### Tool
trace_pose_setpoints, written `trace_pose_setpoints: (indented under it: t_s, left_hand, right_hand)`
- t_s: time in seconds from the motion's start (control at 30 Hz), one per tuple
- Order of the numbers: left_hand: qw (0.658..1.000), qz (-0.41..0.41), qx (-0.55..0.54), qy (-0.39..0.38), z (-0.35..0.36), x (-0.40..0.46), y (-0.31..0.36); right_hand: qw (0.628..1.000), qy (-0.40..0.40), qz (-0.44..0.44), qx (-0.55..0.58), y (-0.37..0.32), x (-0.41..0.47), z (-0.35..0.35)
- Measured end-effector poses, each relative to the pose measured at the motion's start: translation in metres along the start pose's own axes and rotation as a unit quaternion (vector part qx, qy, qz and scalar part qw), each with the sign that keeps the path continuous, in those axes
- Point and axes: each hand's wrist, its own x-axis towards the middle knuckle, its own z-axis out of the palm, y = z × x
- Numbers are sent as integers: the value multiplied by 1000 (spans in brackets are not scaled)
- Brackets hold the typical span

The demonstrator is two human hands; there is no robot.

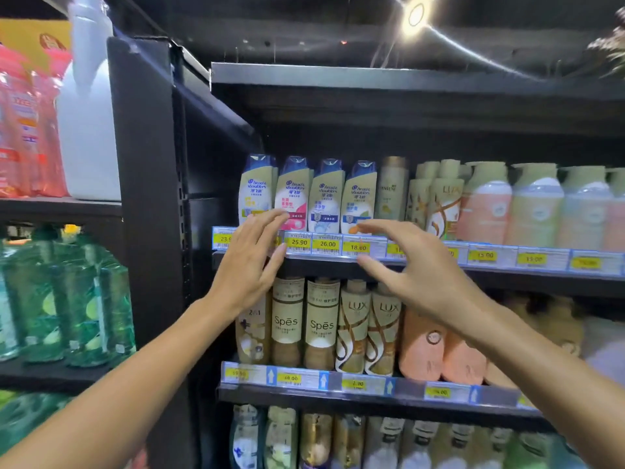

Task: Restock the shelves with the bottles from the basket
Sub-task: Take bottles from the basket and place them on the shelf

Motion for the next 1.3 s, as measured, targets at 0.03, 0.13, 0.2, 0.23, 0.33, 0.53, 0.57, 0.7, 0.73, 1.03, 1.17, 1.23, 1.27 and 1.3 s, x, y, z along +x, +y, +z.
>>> trace_pose_setpoints:
  t_s: [0.03, 0.13, 0.2, 0.23, 0.33, 0.53, 0.57, 0.7, 0.73, 1.03, 1.17, 1.23, 1.27, 1.3]
  left_hand:
    - [1000, 13, -8, 5, -7, -6, 5]
    - [1000, 7, -20, 8, -27, -49, 27]
    - [999, -5, -33, -30, -32, -94, 37]
    - [998, -11, -33, -55, -31, -121, 39]
    - [987, -34, -12, -154, -20, -209, 39]
    - [935, -116, -50, -332, -9, -389, 62]
    - [926, -132, -61, -347, -9, -413, 69]
    - [880, -187, -89, -428, -10, -497, 96]
    - [868, -197, -101, -445, -10, -516, 102]
    - [751, -251, -123, -598, 1, -625, 153]
    - [712, -275, -109, -637, 21, -651, 174]
    - [679, -291, -104, -666, 36, -672, 180]
    - [669, -295, -94, -676, 45, -686, 183]
    - [654, -302, -87, -688, 54, -701, 185]
  right_hand:
    - [1000, -18, -10, 12, -5, -18, 7]
    - [996, -80, -12, 46, -10, -72, 37]
    - [992, -118, 2, 53, -6, -108, 64]
    - [989, -139, 13, 53, -4, -126, 78]
    - [978, -195, 40, 61, 0, -183, 123]
    - [941, -309, 99, 96, -13, -301, 201]
    - [934, -323, 116, 102, -18, -322, 215]
    - [889, -395, 197, 127, -39, -412, 256]
    - [876, -415, 210, 130, -44, -435, 261]
    - [792, -527, 280, 131, -46, -555, 263]
    - [755, -579, 273, 139, -21, -593, 277]
    - [742, -601, 265, 138, -10, -615, 291]
    - [733, -610, 268, 137, -4, -626, 300]
    - [721, -619, 278, 140, 1, -638, 309]
